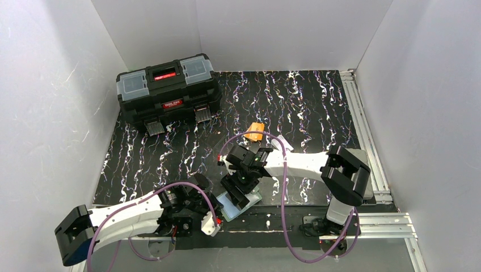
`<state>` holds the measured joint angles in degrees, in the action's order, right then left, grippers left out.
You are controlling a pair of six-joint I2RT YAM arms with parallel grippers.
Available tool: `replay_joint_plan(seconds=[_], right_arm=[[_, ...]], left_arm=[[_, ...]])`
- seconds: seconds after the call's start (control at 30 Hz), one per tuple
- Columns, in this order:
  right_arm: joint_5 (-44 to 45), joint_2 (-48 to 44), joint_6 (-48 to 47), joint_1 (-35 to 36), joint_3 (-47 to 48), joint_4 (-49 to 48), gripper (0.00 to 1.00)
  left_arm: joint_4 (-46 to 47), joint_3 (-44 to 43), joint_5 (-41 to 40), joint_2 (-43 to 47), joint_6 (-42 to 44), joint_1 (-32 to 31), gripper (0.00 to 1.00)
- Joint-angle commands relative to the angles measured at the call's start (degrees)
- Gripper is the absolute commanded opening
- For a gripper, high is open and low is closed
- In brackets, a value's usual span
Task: Put the credit cards into the card holder
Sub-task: Insert the credit card into the card holder.
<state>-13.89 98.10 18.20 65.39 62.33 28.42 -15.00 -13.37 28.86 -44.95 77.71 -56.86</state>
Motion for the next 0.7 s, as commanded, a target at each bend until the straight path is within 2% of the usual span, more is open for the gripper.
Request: replay_joint_plan(seconds=[0.0, 0.27, 0.67], right_arm=[[-2.06, 0.9, -0.67, 0.51, 0.8, -0.24, 0.77], [-3.73, 0.72, -1.22, 1.13, 1.16, 0.26, 0.74], [-6.84, -1.42, -0.09, 1.24, -1.46, -4.02, 0.69]], left_arm=[[2.16, -0.39, -4.73, -0.3, 0.62, 0.43, 0.19], [3.91, -0.44, -5.62, -0.95, 0.43, 0.38, 0.19], [8.13, 0.35, -7.5, -2.4, 0.16, 0.41, 0.19]])
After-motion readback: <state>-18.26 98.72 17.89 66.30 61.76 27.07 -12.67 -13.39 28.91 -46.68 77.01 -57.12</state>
